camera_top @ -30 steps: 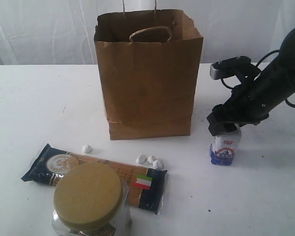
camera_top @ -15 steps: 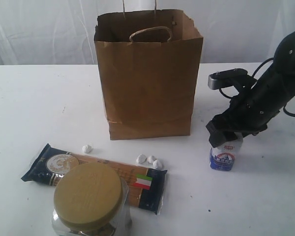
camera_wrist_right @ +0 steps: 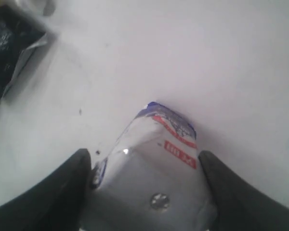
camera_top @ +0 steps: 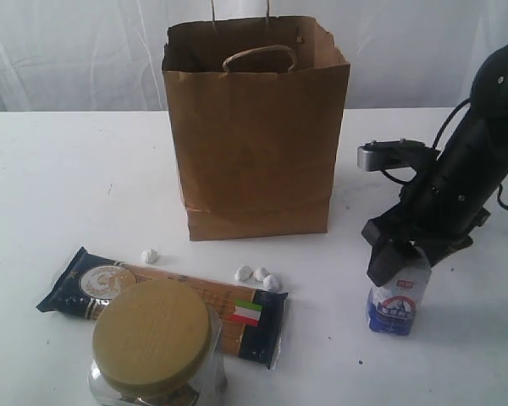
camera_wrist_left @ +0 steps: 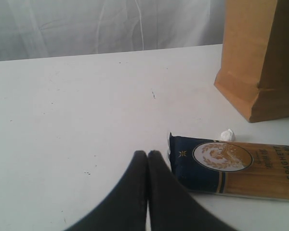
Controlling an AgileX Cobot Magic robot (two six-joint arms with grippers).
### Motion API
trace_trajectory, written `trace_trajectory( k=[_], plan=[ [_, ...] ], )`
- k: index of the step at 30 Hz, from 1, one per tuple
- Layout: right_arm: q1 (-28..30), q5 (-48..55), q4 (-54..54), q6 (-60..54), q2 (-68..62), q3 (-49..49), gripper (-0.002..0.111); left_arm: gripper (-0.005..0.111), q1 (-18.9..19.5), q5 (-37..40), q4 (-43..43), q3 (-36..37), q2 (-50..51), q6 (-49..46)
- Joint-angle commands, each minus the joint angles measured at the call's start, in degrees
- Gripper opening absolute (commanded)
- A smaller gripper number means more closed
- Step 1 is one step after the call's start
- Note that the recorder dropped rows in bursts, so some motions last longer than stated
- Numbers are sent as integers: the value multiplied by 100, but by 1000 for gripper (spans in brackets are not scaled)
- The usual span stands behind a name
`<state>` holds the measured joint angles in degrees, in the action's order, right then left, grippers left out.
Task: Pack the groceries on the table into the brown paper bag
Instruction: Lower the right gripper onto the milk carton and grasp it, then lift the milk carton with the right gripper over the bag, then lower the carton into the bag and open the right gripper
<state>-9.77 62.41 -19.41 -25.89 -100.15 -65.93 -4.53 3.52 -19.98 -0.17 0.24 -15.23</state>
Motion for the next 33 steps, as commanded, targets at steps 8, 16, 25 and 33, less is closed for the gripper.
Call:
trace_trajectory(
  k=[8,16,25,33],
  plan=[
    [13,756,-637,324,681,-744,36,0,-26,-4,-56,17,-24,-1],
    [-52,756,-2048,324,1194,-1006,36,0,-26,-4,-56,17,-24,-1],
    [-687,756,-3701,268,1352,-1381,36,0,-26,-4,-56,17,-24,-1],
    [-1132,556,-5219,-362,1352,-1889,36,0,-26,-4,-56,17,-24,-1]
  ],
)
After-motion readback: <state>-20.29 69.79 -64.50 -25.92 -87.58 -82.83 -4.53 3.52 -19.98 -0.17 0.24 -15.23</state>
